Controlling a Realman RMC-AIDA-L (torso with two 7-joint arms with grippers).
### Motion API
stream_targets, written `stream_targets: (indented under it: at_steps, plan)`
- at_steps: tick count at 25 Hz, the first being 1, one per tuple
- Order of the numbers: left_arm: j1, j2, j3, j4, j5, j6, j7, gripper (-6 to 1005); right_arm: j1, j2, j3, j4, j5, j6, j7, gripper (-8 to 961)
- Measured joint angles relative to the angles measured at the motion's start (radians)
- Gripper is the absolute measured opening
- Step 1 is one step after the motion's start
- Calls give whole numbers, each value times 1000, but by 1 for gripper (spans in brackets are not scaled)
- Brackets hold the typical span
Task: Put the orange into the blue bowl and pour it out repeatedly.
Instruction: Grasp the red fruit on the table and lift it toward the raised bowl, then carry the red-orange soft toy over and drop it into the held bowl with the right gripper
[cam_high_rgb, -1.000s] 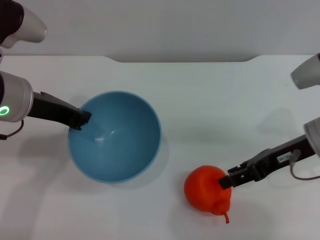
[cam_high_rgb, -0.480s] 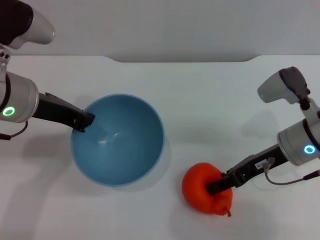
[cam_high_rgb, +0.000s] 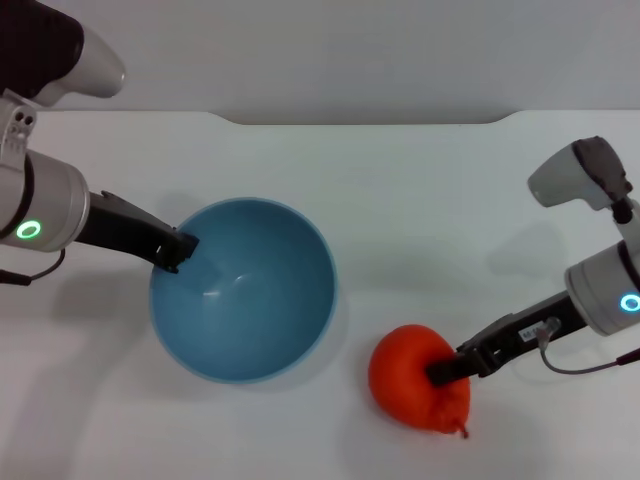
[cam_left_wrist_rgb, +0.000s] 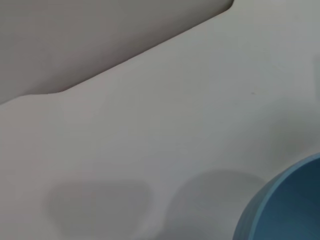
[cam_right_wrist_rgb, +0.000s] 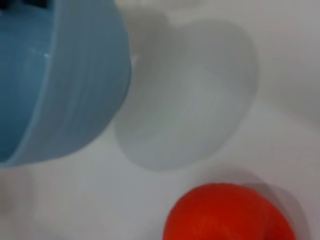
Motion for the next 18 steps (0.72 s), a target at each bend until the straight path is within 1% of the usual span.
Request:
stream_targets:
  at_steps: [2, 6, 8, 9, 10, 14, 18]
  plan:
    - [-1, 0, 6, -1, 0, 0, 0, -2, -28, -2, 1, -49, 28, -33, 0, 201]
    - [-8, -1, 27, -12, 0, 1, -1, -2, -118, -4, 17, -215, 107, -138, 1, 148]
    - [-21, -4, 45, -32, 0, 1, -6, -2, -159, -5, 52, -310, 132, -196, 2, 117]
    - [-30, -4, 58, -44, 0, 2, -12, -2, -185, -5, 98, -385, 144, -260, 2, 102]
    - [-45, -4, 75, -62, 0, 2, -20, -2, -185, -5, 98, -385, 144, -260, 2, 98]
    - [-112, -5, 148, -139, -1, -2, -49, -1, -214, -5, 169, -508, 186, -369, 2, 81]
    - [-202, -8, 227, -228, -7, -22, -87, -1, -229, -5, 173, -603, 285, -425, -6, 64]
